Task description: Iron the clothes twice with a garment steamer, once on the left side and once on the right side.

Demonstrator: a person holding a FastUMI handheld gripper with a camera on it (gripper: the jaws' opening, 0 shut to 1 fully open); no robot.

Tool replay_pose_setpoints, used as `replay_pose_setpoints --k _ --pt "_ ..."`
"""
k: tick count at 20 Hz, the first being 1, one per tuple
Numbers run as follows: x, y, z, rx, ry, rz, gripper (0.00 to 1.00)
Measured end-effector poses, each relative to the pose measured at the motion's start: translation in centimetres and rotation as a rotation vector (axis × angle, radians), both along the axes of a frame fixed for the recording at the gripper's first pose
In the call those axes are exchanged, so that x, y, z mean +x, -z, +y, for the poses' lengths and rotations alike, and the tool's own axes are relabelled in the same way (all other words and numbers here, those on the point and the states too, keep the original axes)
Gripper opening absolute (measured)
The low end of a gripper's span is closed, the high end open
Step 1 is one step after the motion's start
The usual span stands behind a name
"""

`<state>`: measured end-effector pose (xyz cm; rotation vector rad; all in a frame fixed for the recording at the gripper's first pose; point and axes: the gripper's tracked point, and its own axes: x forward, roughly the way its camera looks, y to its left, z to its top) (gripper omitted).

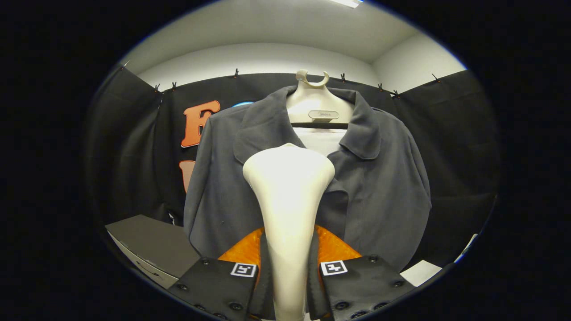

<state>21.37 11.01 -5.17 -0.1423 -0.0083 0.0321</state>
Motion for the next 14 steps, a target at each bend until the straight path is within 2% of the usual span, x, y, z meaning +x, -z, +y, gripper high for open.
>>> replay_pose_setpoints --k 7,14 --pt "-0.4 5.4 -0.3 0.01 0.002 0.075 0.38" --pt "-1.1 8.8 -0.7 0.01 0.019 0.118 0.39"
